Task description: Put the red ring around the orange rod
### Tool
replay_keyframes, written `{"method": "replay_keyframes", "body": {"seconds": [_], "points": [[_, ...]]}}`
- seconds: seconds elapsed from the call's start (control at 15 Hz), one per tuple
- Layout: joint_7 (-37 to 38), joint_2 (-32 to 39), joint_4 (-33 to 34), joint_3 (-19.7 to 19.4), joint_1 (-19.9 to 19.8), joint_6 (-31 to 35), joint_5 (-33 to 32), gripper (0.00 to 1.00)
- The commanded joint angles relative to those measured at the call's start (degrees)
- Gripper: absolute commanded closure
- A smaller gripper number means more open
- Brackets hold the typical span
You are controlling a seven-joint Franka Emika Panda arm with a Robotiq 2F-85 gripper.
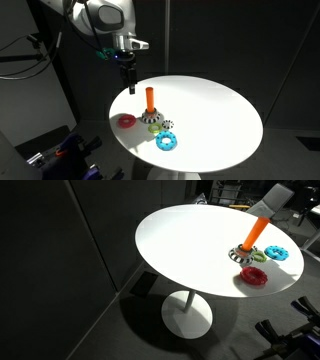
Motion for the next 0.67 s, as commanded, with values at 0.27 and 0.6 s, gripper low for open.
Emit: {"method": "replay_keyframes", "body": {"seconds": [0.27, 0.6], "points": [[-0.43, 1.43, -0.65, -0.65, -0.13, 2.73, 0.95, 0.00], [-1.82, 3.83, -3.61, -1.25, 0.24, 11.99, 3.65, 0.00]]}}
